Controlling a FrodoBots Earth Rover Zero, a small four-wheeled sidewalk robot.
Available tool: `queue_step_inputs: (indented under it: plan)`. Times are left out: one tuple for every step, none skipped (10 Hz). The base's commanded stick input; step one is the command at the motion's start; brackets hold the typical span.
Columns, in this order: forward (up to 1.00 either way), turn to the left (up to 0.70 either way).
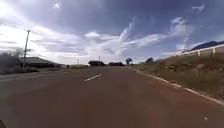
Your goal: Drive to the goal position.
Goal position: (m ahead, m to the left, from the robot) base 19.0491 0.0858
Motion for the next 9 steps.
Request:
queue_step_inputs:
  plan:
    - [1.00,0.00]
    - [1.00,0.00]
    - [1.00,0.00]
    - [1.00,0.00]
    - [1.00,0.00]
    - [1.00,0.00]
    - [1.00,0.00]
    - [1.00,-0.40]
    - [1.00,-0.40]
